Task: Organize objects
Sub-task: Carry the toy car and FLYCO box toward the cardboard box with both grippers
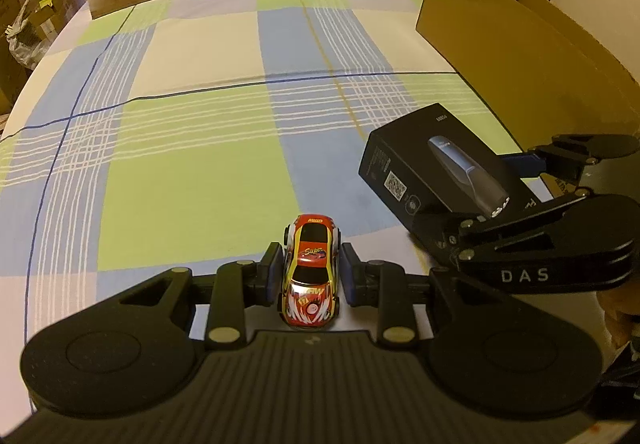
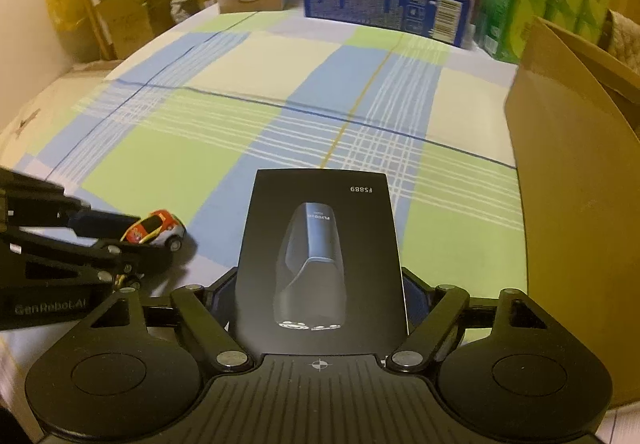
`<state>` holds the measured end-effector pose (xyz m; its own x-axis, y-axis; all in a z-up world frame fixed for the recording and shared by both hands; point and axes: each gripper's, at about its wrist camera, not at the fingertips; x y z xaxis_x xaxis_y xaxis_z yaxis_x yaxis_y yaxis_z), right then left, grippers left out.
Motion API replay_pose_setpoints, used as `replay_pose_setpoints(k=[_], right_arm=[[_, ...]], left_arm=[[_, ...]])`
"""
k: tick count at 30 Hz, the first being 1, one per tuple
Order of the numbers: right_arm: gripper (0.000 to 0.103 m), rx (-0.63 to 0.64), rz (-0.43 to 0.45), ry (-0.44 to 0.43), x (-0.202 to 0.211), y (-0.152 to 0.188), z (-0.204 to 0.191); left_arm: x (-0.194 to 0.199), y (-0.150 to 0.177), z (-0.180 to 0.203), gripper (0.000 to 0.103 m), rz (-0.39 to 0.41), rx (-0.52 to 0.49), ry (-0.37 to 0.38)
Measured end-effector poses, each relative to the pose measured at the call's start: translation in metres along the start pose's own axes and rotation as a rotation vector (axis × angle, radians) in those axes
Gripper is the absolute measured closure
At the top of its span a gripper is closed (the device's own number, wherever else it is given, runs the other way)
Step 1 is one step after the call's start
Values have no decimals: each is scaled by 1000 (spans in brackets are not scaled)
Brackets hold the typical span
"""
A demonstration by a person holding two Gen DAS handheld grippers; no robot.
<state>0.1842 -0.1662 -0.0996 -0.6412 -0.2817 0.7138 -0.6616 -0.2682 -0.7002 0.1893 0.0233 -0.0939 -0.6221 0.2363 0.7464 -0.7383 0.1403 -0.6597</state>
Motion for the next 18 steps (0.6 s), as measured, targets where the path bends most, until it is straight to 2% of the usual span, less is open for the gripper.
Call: replay_pose_setpoints(k=[9, 18], right_arm=[[27, -70, 73, 10, 29, -5, 6], [27, -99, 113, 37, 84, 8, 16]], left_arm=[[7, -4, 8, 78, 20, 10, 18], [39, 10, 32, 78, 25, 80, 16]])
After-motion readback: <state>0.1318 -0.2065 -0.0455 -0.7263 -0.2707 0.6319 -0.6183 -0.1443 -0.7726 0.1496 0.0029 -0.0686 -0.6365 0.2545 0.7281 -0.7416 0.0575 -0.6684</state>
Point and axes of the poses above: each gripper's, at about its wrist camera, not at the fingertips, and x roughly against the way its jaws point, z to its right, y to its underside, and after that the axes turned 7 degrees about z, right-handed
